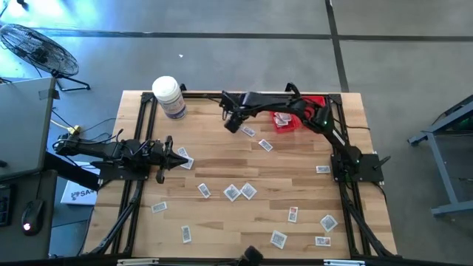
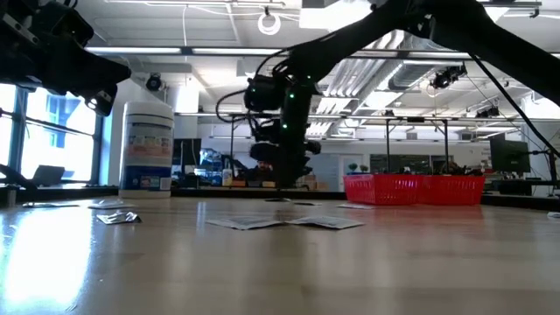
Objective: Pick & Place First Aid Supplies
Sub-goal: Put the towelette pack into the left red bin
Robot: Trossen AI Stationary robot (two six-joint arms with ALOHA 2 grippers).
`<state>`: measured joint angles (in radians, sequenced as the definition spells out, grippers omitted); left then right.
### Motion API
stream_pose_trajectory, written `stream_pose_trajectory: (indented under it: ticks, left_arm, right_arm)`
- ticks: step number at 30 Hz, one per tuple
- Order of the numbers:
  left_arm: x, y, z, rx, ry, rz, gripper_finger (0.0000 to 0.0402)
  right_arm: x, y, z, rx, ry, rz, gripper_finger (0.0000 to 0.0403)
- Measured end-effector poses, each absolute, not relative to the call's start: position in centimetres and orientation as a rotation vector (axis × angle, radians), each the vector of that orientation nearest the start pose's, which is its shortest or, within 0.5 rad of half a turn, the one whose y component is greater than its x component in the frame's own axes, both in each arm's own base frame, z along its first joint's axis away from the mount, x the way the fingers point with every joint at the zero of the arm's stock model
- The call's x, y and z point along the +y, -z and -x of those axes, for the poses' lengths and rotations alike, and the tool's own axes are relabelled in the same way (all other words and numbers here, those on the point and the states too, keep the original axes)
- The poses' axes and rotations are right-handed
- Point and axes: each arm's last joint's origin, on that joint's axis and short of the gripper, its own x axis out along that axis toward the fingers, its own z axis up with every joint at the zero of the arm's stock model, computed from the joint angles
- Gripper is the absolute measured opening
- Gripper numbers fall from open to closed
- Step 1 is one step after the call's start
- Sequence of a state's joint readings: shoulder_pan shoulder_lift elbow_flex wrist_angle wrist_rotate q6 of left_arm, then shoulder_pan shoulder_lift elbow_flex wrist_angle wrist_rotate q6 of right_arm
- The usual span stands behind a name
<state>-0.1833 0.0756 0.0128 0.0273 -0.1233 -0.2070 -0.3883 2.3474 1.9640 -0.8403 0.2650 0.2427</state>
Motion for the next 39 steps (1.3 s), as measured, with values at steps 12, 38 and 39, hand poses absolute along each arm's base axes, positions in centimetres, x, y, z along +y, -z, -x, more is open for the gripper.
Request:
stream_pose_trajectory:
  ticks: [12, 38, 39]
  left_arm:
    - [-1.5, -16.5, -10.0, 0.041, 0.056, 0.201, 0.0001]
    - [-1.5, -16.5, -10.0, 0.041, 0.056, 0.201, 0.0001]
    - [-1.5, -16.5, -10.0, 0.041, 0.056, 0.201, 0.0001]
  right_arm:
    - [-18.2, -15.5, -45.6, 0.827, 1.130, -0.533, 0.0134]
    - [-15.8, -13.5, -45.8, 0.886, 1.075, -0.435, 0.0134]
    - [-16.4, -14.2, -45.9, 0.900, 1.046, -0.478, 0.0133]
